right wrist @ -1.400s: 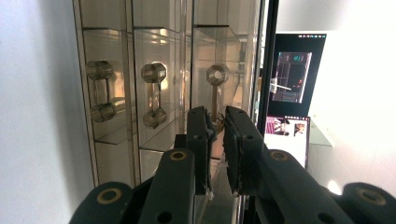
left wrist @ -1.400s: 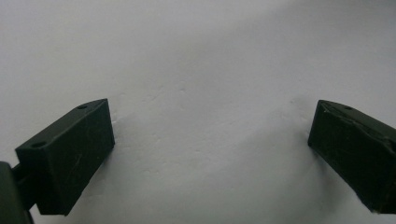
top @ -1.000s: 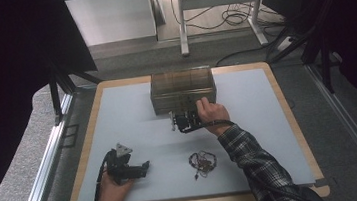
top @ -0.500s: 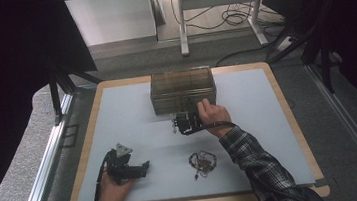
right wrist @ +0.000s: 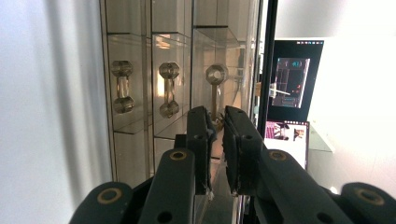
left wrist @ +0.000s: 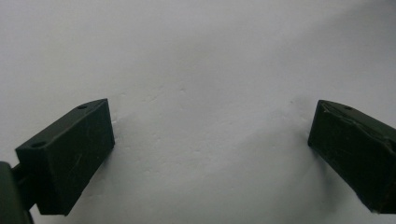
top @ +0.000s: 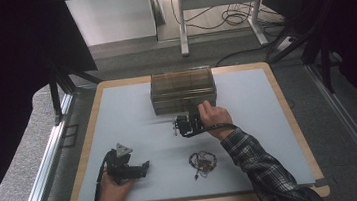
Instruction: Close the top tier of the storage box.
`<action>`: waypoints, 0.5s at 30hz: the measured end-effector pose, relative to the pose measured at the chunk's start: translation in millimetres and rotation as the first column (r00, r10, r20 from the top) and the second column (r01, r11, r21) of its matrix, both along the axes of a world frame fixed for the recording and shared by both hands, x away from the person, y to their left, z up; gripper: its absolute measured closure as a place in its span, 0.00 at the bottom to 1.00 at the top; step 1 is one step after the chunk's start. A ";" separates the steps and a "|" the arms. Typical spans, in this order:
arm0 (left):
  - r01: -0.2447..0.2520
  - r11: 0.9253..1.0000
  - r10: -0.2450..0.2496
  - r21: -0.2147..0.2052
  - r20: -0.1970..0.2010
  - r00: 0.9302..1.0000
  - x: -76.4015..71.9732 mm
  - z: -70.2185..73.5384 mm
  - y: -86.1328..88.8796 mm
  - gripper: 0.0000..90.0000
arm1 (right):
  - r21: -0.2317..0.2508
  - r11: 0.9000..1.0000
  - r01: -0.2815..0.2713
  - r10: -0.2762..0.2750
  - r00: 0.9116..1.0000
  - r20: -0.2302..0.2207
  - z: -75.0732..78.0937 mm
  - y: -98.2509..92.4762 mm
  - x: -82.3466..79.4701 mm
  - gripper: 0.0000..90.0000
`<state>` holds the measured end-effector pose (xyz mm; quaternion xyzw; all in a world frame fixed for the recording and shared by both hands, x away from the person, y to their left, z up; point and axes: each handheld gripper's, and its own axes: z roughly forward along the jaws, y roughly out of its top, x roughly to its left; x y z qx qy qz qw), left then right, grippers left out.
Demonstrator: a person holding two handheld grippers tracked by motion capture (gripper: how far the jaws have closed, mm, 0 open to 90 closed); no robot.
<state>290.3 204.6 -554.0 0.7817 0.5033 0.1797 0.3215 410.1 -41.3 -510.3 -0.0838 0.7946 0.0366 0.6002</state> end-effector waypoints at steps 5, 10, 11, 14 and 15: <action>0.000 1.000 0.000 0.000 0.000 1.000 0.0 0.0 0.0 0.01 | -0.002 1.000 -0.004 0.004 1.000 -0.001 0.2 -0.2 -3.1 0.89; -0.001 1.000 0.001 -0.001 0.000 1.000 0.0 0.0 -0.1 0.01 | 0.000 1.000 -0.008 0.008 1.000 -0.004 0.3 -0.8 -4.5 0.89; -0.001 1.000 0.001 -0.001 0.001 1.000 0.0 0.0 -0.1 0.01 | 0.000 1.000 -0.008 0.008 1.000 -0.004 0.3 -0.8 -4.5 0.89; -0.001 1.000 0.001 -0.001 0.001 1.000 0.0 0.0 -0.1 0.01 | -0.001 1.000 -0.014 0.014 1.000 -0.005 0.1 -1.9 -5.7 0.89; -0.001 1.000 0.001 -0.001 0.001 1.000 0.0 0.0 -0.1 0.01 | -0.001 1.000 -0.014 0.014 1.000 -0.005 0.1 -1.9 -5.7 0.89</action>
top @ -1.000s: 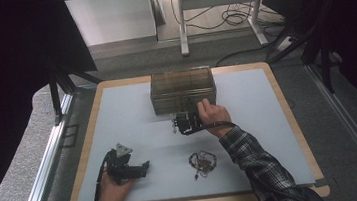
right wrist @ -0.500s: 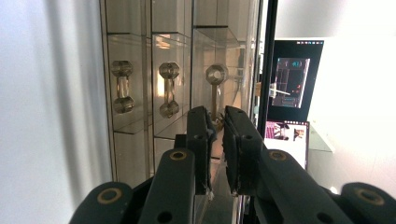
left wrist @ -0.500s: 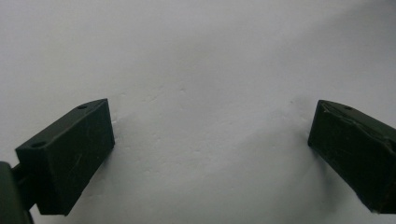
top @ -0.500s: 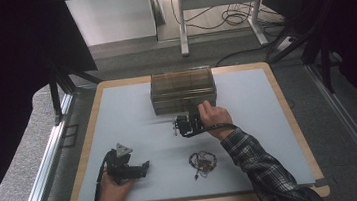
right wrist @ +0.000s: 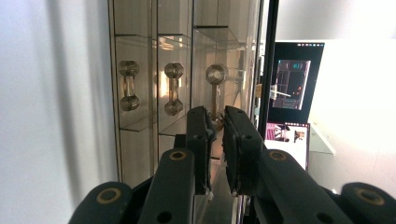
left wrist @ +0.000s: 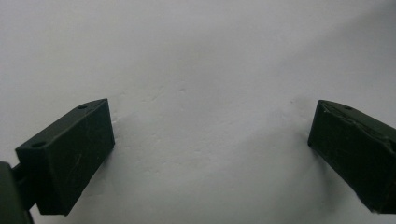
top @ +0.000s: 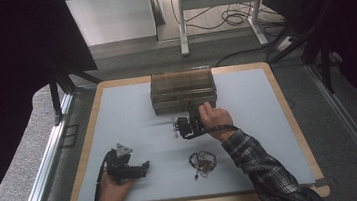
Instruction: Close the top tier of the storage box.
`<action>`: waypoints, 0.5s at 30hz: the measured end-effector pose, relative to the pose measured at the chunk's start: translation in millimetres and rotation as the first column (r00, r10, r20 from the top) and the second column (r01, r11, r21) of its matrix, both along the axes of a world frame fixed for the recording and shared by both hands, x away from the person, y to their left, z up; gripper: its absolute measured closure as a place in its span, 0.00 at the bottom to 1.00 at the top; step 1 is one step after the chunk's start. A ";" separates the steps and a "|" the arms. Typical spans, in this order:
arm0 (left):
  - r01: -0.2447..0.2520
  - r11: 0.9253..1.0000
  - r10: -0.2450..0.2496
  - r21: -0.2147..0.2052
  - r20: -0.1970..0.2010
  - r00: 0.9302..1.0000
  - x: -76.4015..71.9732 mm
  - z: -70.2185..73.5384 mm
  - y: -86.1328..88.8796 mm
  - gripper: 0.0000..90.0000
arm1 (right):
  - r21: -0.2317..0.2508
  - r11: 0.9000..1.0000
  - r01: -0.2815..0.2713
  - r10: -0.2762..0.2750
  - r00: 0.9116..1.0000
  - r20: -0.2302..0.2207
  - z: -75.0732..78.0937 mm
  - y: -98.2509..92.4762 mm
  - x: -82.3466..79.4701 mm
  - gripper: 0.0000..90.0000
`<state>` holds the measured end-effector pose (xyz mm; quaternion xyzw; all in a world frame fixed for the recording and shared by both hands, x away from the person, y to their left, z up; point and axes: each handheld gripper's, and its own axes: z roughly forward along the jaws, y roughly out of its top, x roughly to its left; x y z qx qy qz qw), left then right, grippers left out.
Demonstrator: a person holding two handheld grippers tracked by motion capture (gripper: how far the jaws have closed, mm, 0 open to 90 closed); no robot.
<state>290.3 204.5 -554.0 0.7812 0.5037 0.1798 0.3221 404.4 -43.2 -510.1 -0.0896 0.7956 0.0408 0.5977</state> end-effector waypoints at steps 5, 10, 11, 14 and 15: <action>0.000 1.000 0.000 0.000 0.000 1.000 0.0 0.0 0.0 0.01 | 0.000 1.000 0.003 -0.003 1.000 0.006 0.1 0.4 -0.3 0.88; -0.002 1.000 0.002 -0.002 0.001 1.000 0.0 -0.1 -0.2 0.01 | 0.015 1.000 0.004 -0.004 1.000 -0.011 1.3 -0.4 -0.3 0.87; -0.002 1.000 0.002 -0.002 0.001 1.000 0.0 -0.2 -0.2 0.01 | 0.017 1.000 0.003 -0.003 1.000 -0.015 2.0 -0.4 -0.5 0.86; -0.003 1.000 0.003 -0.002 0.001 1.000 0.0 -0.1 -0.2 0.01 | 0.032 0.999 -0.004 0.005 1.000 -0.029 3.6 -0.2 -1.8 0.85; -0.003 1.000 0.003 -0.002 0.001 1.000 0.0 -0.1 -0.2 0.01 | 0.038 0.999 -0.005 0.006 1.000 -0.031 3.8 -0.1 -2.3 0.85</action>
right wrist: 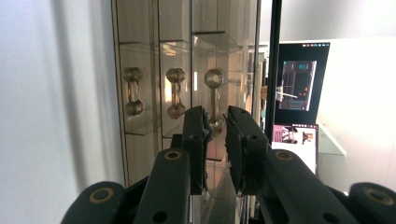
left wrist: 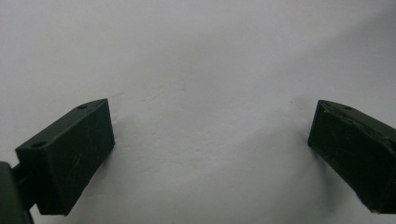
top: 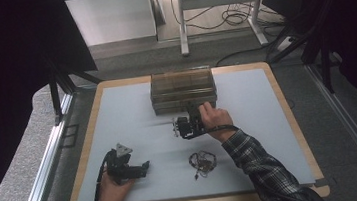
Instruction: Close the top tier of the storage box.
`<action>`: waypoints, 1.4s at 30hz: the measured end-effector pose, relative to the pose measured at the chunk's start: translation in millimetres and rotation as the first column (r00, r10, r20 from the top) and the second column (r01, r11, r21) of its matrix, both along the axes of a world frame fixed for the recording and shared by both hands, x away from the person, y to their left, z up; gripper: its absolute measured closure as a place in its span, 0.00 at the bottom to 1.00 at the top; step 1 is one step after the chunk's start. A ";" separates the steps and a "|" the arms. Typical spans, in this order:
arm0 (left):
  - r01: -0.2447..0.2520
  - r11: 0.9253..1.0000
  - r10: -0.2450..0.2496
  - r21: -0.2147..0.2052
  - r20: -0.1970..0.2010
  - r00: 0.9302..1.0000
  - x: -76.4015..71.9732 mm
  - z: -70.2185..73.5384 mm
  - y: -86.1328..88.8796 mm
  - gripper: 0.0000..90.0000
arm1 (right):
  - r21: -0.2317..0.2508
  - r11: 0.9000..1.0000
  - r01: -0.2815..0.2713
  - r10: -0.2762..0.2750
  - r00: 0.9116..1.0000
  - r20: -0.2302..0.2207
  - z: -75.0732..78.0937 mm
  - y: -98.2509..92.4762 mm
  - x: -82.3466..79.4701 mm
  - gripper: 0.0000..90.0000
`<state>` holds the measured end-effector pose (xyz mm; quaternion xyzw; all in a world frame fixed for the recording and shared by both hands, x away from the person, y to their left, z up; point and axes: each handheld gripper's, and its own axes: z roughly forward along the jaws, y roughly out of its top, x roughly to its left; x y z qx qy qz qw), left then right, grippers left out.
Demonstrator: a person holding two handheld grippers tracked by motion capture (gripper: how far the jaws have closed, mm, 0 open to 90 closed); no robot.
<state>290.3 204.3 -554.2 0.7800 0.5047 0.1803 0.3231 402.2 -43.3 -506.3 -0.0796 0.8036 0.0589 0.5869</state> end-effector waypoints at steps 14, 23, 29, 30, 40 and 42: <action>0.005 1.000 -0.005 0.006 -0.001 1.000 0.1 0.2 0.5 0.01 | 0.076 0.997 -0.004 0.011 0.996 -0.092 16.4 -3.9 -0.4 0.79; 0.005 1.000 -0.005 0.005 -0.001 1.000 0.2 0.2 0.5 0.01 | 0.111 0.994 -0.002 0.021 0.985 -0.172 21.2 -10.1 2.6 0.79; 0.006 1.000 -0.006 0.006 -0.001 1.000 0.1 0.2 0.5 0.01 | 0.140 0.990 -0.011 0.039 0.978 -0.204 28.1 -12.9 3.5 0.79; 0.006 1.000 -0.006 0.006 -0.001 1.000 0.1 0.2 0.5 0.01 | 0.142 0.990 -0.008 0.040 0.975 -0.220 30.8 -13.6 4.2 0.79; 0.004 1.000 -0.004 0.004 -0.002 1.000 0.0 0.2 0.3 0.01 | 0.191 0.981 -0.010 0.068 0.952 -0.299 40.4 -19.2 10.4 0.77; 0.004 1.000 -0.004 0.003 -0.002 1.000 0.0 0.2 0.3 0.01 | 0.200 0.980 -0.011 0.073 0.949 -0.308 40.8 -19.5 11.0 0.76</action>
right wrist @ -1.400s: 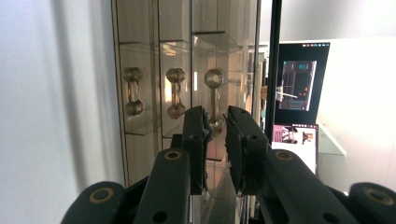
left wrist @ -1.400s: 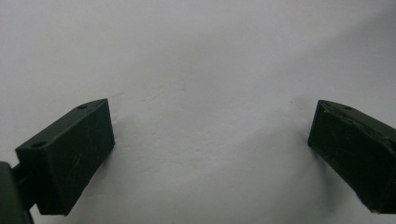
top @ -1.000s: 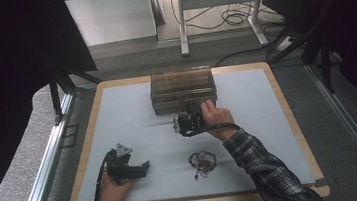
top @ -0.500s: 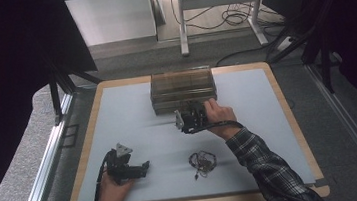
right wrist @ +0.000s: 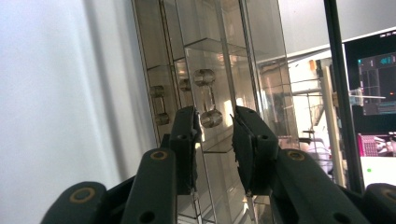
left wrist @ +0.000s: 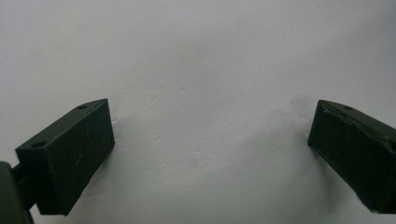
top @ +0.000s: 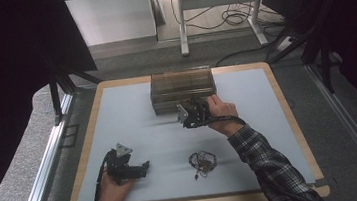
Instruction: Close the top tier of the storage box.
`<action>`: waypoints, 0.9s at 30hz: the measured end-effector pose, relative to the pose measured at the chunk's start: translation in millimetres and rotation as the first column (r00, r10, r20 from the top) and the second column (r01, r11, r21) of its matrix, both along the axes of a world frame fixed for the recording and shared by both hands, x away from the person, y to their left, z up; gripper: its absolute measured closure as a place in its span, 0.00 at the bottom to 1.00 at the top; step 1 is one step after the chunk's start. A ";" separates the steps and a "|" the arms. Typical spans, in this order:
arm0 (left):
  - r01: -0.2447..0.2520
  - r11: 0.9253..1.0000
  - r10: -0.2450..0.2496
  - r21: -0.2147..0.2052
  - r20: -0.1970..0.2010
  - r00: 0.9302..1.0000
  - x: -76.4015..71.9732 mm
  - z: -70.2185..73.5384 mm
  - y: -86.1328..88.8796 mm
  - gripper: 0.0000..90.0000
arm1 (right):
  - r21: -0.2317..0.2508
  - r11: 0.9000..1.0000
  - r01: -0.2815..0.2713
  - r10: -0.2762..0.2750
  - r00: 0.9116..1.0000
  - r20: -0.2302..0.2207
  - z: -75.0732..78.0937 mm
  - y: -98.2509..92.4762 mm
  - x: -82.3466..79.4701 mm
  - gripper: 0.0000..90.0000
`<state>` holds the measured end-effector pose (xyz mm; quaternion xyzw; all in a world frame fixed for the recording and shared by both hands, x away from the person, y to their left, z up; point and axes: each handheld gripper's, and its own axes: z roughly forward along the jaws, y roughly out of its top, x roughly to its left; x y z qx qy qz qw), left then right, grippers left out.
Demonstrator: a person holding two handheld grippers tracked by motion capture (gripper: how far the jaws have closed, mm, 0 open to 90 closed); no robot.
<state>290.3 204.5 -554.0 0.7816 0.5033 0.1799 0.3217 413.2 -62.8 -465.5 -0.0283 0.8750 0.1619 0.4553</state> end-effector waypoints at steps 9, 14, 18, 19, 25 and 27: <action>0.000 1.000 0.000 0.000 0.000 1.000 0.0 0.0 0.0 0.01 | 0.034 0.999 -0.005 0.008 0.997 -0.072 7.3 -3.9 4.0 0.75; 0.000 1.000 0.000 0.000 0.000 1.000 0.0 0.0 0.0 0.01 | 0.060 0.998 -0.009 0.016 0.992 -0.127 12.1 -7.0 7.4 0.74; 0.000 1.000 0.000 0.000 0.000 1.000 0.0 0.0 0.0 0.01 | 0.068 0.998 -0.011 0.023 0.986 -0.163 14.4 -9.2 10.2 0.74; 0.000 1.000 0.000 0.000 0.000 1.000 0.0 0.0 0.0 0.01 | 0.069 0.997 -0.018 0.029 0.986 -0.167 14.9 -9.8 11.4 0.74; 0.000 1.000 0.000 0.000 0.000 1.000 0.0 0.0 0.0 0.01 | 0.086 0.996 -0.015 0.033 0.977 -0.213 18.3 -12.7 15.3 0.74; 0.000 1.000 0.000 0.000 0.001 1.000 0.0 -0.1 0.0 0.01 | 0.104 0.995 -0.013 0.037 0.971 -0.236 20.3 -14.3 17.6 0.74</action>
